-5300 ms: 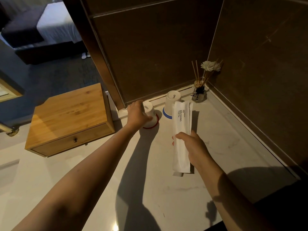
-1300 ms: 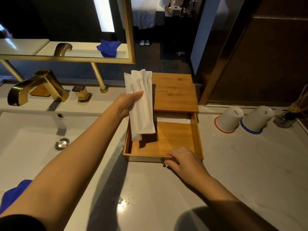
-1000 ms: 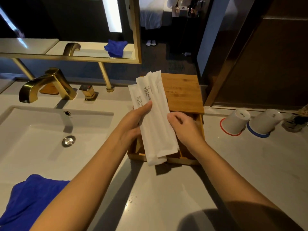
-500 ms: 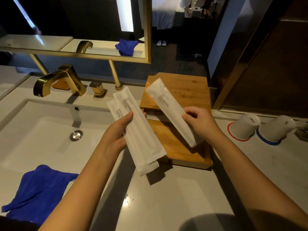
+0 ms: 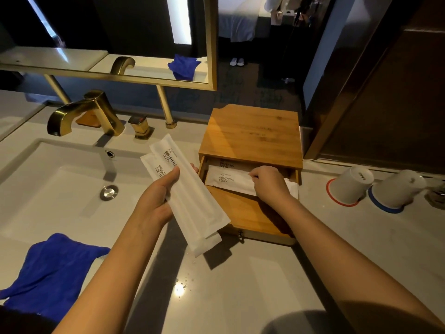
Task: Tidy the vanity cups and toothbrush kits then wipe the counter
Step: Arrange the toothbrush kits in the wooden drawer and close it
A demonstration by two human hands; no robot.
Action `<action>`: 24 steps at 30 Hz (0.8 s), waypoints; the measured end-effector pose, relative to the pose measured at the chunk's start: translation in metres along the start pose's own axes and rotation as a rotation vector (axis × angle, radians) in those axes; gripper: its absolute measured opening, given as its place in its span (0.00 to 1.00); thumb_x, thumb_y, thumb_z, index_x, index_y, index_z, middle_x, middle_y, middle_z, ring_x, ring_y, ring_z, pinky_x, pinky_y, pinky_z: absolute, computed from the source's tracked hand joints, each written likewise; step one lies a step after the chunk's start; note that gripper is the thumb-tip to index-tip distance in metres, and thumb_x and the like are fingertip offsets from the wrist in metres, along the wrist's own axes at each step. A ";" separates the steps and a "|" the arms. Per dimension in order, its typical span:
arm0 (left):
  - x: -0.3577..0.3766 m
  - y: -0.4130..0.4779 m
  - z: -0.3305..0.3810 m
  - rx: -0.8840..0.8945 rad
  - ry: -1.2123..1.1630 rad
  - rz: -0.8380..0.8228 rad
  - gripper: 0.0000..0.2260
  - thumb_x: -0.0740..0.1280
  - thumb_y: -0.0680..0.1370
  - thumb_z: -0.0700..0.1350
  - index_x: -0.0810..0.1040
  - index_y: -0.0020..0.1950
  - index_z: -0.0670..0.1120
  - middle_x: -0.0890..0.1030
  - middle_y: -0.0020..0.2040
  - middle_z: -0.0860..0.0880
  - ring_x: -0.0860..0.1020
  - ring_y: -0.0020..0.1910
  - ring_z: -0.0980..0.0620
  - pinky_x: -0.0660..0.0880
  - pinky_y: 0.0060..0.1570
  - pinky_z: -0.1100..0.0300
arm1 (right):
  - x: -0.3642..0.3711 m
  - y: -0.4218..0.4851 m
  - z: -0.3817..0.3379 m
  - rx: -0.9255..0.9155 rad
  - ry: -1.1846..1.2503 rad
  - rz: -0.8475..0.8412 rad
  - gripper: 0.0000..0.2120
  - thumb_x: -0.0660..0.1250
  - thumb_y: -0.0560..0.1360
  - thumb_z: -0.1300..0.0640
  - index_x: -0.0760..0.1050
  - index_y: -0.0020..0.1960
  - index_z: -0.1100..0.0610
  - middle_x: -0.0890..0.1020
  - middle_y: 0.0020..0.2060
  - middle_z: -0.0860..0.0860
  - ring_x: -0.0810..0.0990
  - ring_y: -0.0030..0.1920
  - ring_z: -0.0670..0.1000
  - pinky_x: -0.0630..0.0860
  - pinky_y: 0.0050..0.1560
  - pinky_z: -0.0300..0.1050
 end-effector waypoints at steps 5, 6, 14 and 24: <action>0.000 -0.002 -0.003 -0.018 0.005 -0.002 0.09 0.69 0.73 0.41 0.77 0.52 0.48 0.86 0.43 0.43 0.84 0.46 0.43 0.79 0.33 0.43 | 0.017 0.008 0.005 -0.046 -0.008 0.034 0.15 0.60 0.78 0.66 0.77 0.61 0.57 0.81 0.55 0.54 0.75 0.58 0.56 0.75 0.58 0.50; 0.000 -0.002 -0.003 -0.023 0.009 -0.002 0.09 0.69 0.73 0.41 0.77 0.52 0.48 0.86 0.43 0.43 0.84 0.46 0.44 0.79 0.33 0.43 | 0.019 0.007 0.008 -0.058 -0.011 0.042 0.14 0.60 0.78 0.66 0.78 0.60 0.57 0.81 0.54 0.54 0.75 0.57 0.55 0.74 0.56 0.48; 0.009 0.001 -0.009 -0.052 0.017 -0.022 0.12 0.68 0.73 0.41 0.76 0.56 0.49 0.86 0.43 0.44 0.84 0.45 0.44 0.80 0.33 0.44 | 0.024 0.009 0.014 -0.139 -0.008 0.103 0.14 0.57 0.77 0.68 0.80 0.52 0.57 0.79 0.50 0.55 0.73 0.56 0.58 0.65 0.51 0.44; 0.018 0.003 -0.016 -0.056 0.020 -0.064 0.09 0.68 0.74 0.41 0.78 0.53 0.48 0.86 0.44 0.43 0.84 0.44 0.44 0.80 0.33 0.45 | 0.019 -0.011 0.011 -0.187 0.014 0.071 0.22 0.56 0.79 0.66 0.63 0.72 0.57 0.70 0.69 0.55 0.64 0.70 0.54 0.60 0.74 0.49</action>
Point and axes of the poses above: each hand's wrist, its own y-axis towards the middle knuckle, its own x-axis out of the palm, z = x × y, the point moved 2 cm from there along y, towards the middle knuckle
